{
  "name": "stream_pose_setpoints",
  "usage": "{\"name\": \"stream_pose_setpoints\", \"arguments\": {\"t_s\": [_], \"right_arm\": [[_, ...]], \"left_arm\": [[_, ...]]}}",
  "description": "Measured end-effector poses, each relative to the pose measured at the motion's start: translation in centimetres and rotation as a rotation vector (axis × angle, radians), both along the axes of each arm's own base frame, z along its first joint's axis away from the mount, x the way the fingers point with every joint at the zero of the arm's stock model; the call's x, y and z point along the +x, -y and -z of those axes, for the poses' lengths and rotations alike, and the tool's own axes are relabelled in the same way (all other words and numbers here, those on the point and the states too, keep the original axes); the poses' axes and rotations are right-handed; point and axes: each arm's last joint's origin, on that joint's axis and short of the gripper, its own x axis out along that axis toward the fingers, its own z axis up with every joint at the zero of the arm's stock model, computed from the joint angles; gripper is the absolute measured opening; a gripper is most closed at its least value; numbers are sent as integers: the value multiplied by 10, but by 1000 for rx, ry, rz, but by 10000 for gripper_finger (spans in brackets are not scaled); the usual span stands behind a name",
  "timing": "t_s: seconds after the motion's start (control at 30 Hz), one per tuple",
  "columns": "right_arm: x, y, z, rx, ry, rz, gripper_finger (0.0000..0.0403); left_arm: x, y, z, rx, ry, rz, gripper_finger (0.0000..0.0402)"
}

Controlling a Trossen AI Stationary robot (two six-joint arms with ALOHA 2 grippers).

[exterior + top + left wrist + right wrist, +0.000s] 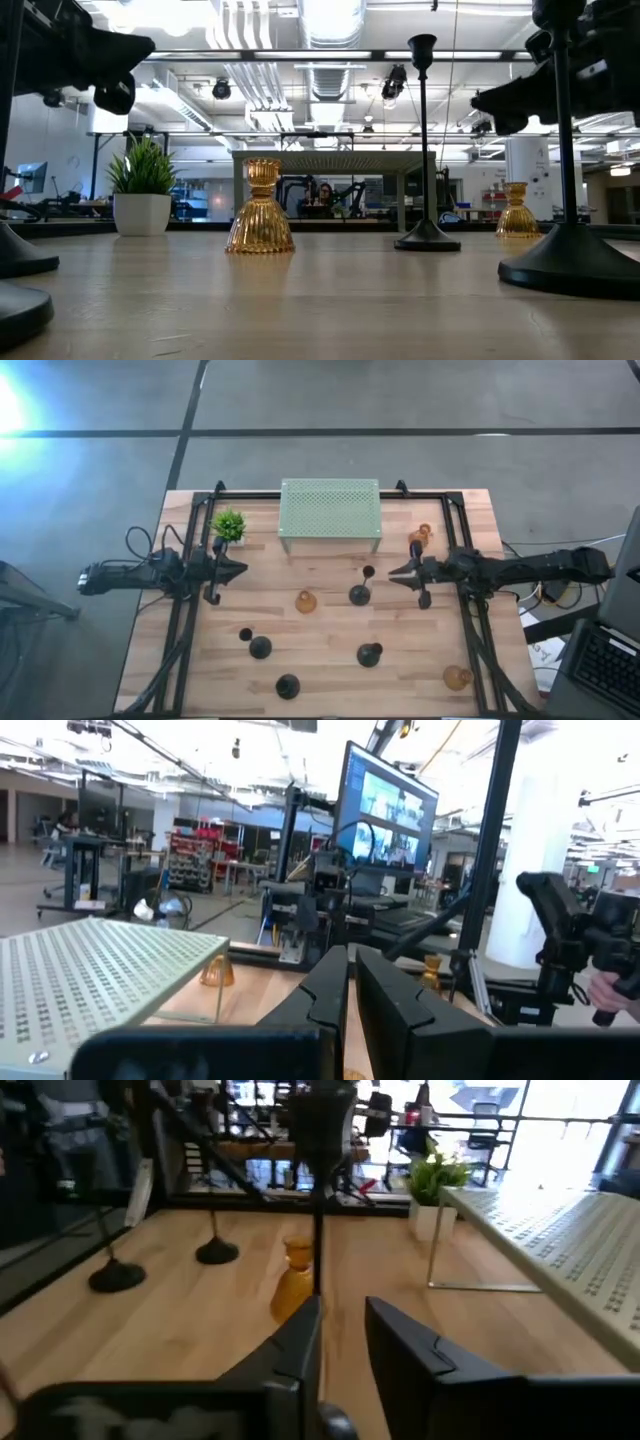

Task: Pick & Place candle stick holders
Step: Put the black candle holder on the top right of the shelf

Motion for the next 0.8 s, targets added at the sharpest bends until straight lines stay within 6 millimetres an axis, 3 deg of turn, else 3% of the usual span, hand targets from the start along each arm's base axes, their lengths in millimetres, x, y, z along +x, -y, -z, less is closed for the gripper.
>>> {"name": "stream_pose_setpoints", "arguments": {"t_s": [0.33,0.53,0.8], "right_arm": [[41,3,-21,8,-60,-6,129],[52,2,-10,65,-144,-48,121],[65,-1,-9,96,-125,-111,99]], "left_arm": [[0,0,1,-19,-9,4,28],[0,0,1,-22,-9,5,28],[0,0,1,-22,-9,5,28]]}}
